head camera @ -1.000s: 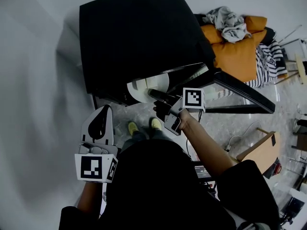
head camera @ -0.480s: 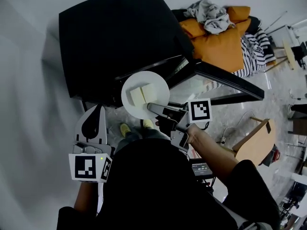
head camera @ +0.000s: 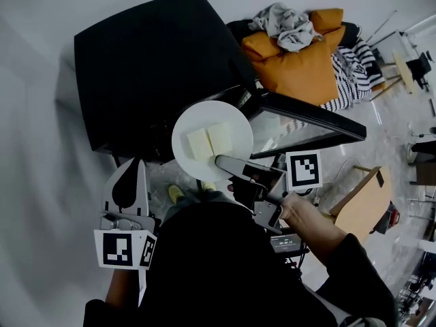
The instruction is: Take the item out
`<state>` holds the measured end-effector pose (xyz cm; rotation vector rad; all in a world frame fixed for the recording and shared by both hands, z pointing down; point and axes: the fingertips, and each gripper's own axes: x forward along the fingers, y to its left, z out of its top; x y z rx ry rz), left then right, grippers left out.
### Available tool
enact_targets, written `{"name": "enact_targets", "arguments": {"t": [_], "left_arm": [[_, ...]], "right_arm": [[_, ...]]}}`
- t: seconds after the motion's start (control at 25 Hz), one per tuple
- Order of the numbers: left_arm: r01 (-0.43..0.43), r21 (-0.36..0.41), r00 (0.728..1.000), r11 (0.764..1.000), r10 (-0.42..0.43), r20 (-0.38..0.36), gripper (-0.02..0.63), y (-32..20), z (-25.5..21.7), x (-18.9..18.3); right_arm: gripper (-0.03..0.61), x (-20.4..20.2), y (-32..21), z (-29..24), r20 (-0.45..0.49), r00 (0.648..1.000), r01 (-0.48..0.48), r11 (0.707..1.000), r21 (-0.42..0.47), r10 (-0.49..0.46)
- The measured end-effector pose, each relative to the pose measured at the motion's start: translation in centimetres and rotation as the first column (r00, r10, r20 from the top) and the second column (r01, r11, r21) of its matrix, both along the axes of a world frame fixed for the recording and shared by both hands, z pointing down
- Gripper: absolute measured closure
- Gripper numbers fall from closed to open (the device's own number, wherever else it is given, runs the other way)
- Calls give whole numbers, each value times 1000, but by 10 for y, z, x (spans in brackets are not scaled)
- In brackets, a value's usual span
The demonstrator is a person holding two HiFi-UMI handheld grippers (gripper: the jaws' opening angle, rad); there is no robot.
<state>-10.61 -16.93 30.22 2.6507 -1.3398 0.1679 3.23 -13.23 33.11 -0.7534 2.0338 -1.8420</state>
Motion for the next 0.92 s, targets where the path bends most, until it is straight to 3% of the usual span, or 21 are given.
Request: {"name": "enact_targets", "arguments": {"t": [0.4, 0.92], "left_arm": [[-5, 23, 1000, 1000, 5, 1, 604, 3, -11, 15], [10, 64, 997, 998, -15, 75, 606, 5, -11, 33]], "right_arm": [[543, 6, -3, -21, 12, 1000, -12, 999, 47, 12], [541, 13, -5, -19, 8, 1000, 12, 998, 64, -12]]}}
